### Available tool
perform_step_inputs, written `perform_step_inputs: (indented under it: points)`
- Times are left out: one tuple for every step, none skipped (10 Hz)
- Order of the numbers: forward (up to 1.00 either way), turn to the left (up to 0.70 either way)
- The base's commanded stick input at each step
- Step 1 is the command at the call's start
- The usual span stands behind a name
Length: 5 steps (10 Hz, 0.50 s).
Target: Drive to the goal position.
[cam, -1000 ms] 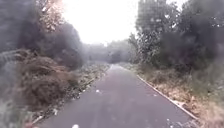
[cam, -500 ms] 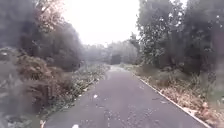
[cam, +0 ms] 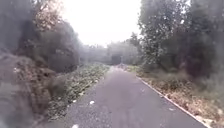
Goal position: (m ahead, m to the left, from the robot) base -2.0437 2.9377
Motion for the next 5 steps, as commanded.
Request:
perform_step_inputs:
  points:
    - [0.60,0.00]
    - [0.60,0.00]
    - [0.60,0.00]
    - [0.60,0.00]
    - [0.60,0.00]
